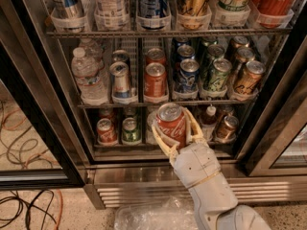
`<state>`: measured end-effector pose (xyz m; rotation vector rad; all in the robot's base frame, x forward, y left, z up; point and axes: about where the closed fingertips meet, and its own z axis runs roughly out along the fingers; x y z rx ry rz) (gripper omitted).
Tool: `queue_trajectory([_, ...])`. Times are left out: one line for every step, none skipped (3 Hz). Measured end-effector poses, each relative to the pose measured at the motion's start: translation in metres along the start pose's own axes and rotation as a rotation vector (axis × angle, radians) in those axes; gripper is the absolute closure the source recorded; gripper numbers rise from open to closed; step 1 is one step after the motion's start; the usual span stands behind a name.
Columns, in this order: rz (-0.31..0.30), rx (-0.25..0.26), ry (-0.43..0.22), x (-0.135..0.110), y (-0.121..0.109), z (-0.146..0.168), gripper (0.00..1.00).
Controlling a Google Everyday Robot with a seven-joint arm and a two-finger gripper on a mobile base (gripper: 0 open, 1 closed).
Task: Pick coke can from middle shelf of fridge
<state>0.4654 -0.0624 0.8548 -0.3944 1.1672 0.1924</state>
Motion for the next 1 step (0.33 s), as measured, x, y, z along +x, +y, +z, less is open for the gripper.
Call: queue_trajectory([0.000, 0.000, 0.000, 0.0000, 0.0000, 0.0000, 1.00])
